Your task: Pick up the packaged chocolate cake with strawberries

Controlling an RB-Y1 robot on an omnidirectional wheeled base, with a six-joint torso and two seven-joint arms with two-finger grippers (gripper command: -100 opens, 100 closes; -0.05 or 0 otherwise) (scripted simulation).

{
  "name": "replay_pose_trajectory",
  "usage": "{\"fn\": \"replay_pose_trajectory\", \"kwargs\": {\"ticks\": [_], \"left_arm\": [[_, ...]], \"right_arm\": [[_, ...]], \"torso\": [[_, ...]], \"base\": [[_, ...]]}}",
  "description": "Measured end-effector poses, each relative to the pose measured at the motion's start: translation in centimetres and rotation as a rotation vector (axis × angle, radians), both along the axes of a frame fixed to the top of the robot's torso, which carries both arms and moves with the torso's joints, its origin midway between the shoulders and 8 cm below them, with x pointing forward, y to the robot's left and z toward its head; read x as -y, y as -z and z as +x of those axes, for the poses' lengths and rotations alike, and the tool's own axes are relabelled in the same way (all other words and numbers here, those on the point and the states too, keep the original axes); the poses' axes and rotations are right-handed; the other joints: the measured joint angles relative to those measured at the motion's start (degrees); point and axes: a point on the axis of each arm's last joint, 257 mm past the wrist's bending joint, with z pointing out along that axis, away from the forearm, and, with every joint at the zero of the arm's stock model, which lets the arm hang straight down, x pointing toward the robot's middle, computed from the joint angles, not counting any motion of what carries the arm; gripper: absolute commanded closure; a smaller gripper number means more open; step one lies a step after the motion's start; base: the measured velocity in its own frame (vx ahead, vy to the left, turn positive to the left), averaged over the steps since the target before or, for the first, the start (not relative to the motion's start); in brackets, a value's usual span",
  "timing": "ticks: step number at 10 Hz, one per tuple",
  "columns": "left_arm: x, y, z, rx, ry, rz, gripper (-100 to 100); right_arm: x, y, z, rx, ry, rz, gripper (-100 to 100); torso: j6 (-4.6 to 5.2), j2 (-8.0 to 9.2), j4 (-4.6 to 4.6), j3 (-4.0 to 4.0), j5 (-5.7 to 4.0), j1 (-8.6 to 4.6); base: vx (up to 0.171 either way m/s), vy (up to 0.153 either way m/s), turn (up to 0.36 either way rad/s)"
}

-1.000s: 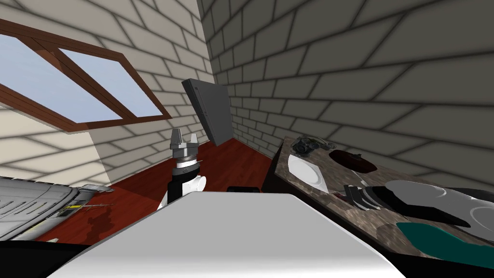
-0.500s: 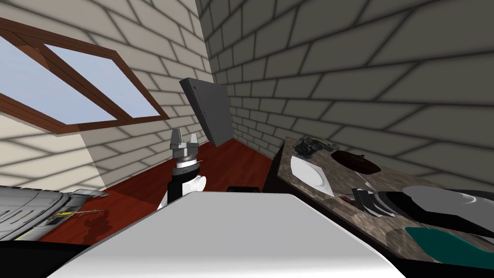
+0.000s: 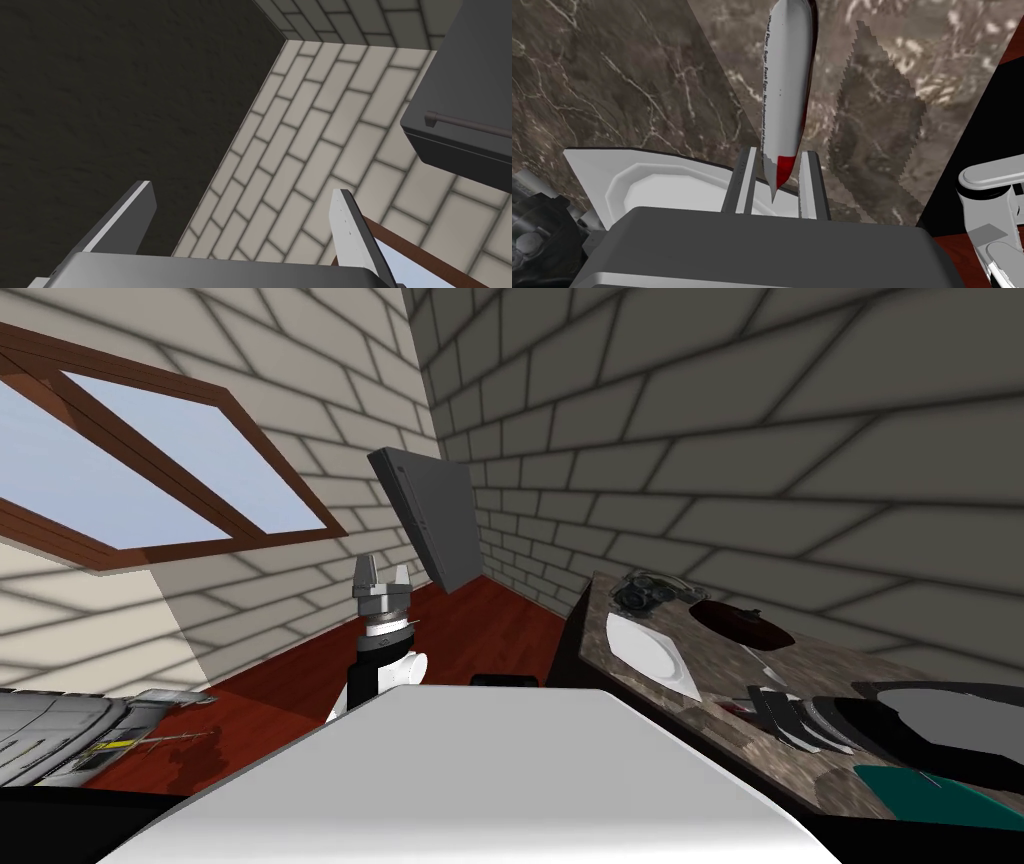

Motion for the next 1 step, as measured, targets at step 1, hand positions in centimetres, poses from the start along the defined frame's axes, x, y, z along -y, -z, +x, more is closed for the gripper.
{"fn": "replay_pose_trajectory", "kwargs": {"ticks": [1], "left_arm": [[0.0,0.0,0.0,0.0,0.0,0.0,0]], "right_arm": [[-0.01,-0.01,-0.03,0.0,-0.004,0.0,0]], "torso": [[-0.03,0.06,0.01,0.03,-0.01,-0.07]], "base": [[0.0,0.0,0.0]]}}
